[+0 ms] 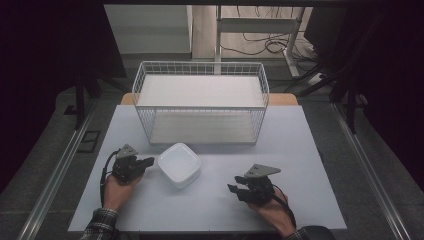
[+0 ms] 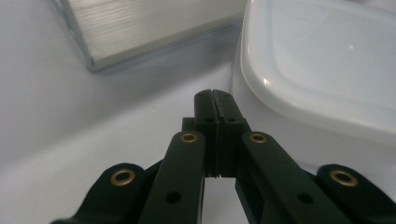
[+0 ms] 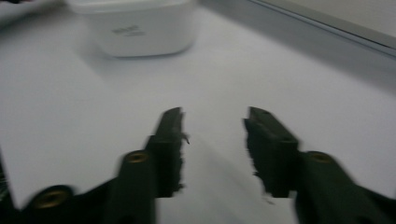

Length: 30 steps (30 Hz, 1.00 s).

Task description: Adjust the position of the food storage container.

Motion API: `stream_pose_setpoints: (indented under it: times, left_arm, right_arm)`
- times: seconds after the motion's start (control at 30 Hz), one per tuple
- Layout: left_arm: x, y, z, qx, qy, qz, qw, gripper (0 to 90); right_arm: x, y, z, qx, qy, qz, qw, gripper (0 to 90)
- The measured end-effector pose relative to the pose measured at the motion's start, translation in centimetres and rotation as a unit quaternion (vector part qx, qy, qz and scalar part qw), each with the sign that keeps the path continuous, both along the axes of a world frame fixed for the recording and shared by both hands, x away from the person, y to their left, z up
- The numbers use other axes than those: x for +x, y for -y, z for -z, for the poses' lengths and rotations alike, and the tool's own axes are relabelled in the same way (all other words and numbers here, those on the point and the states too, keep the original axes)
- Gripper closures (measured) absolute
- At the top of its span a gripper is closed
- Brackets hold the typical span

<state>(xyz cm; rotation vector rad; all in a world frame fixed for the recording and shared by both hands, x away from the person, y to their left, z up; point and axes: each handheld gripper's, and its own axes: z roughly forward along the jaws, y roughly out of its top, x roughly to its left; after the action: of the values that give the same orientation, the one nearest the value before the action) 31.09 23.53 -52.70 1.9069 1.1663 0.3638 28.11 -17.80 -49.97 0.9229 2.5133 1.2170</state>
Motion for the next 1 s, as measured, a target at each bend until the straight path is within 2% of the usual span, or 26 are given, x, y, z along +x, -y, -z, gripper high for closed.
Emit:
stream_pose_setpoints:
  times: [0.07,0.1,0.13,0.17,0.27,0.4,0.53,0.7,0.8,0.87,1.0]
  left_arm:
    - [0.4,0.4,0.0,0.001,-0.001,0.01,0.9999,89.8]
    - [0.4,0.4,0.0,0.001,-0.001,0.01,0.9999,89.8]
    - [0.5,0.7,0.0,0.0,-0.003,0.014,0.9999,89.8]
    - [0.3,1.1,-0.1,0.012,-0.005,0.016,0.9998,89.8]
    - [0.0,1.5,-0.1,0.006,-0.011,0.02,0.9997,89.8]
    - [-0.4,2.3,-0.4,0.002,-0.01,0.036,0.9993,89.8]
    - [-1.1,3.7,-0.6,0.0,-0.013,0.057,0.9983,89.8]
    - [-2.0,5.5,-0.9,0.01,-0.015,0.088,0.996,89.8]
    - [-2.3,6.0,-1.1,0.011,-0.015,0.095,0.9953,89.8]
    - [-2.6,6.6,-1.2,0.006,-0.017,0.109,0.9939,89.8]
    - [-3.1,7.6,-1.2,0.014,-0.016,0.121,0.9925,89.8]
  right_arm:
    - [0.0,-1.0,-0.2,-0.009,0.003,-0.023,0.9997,80.7]
    - [0.0,-1.0,-0.2,-0.009,0.003,-0.023,0.9997,80.7]
    - [0.1,-2.2,-0.3,-0.022,0.005,-0.044,0.9988,88.1]
    - [0.2,-2.7,-0.3,-0.026,0.005,-0.053,0.9983,88.6]
    - [0.5,-4.1,-0.2,-0.04,0.012,-0.071,0.9966,88.8]
    - [1.3,-5.8,0.1,-0.038,-0.002,-0.082,0.9959,88.8]
    - [1.7,-6.1,0.5,-0.034,-0.006,-0.072,0.9968,88.8]
    - [2.2,-5.1,0.6,-0.032,-0.01,-0.05,0.9982,88.5]
    - [2.5,-4.5,0.5,-0.035,-0.007,-0.038,0.9986,88.4]
    - [2.8,-3.9,0.5,-0.038,-0.007,-0.029,0.9988,88.4]
    - [3.2,-3.2,0.5,-0.04,-0.005,-0.014,0.9991,88.6]
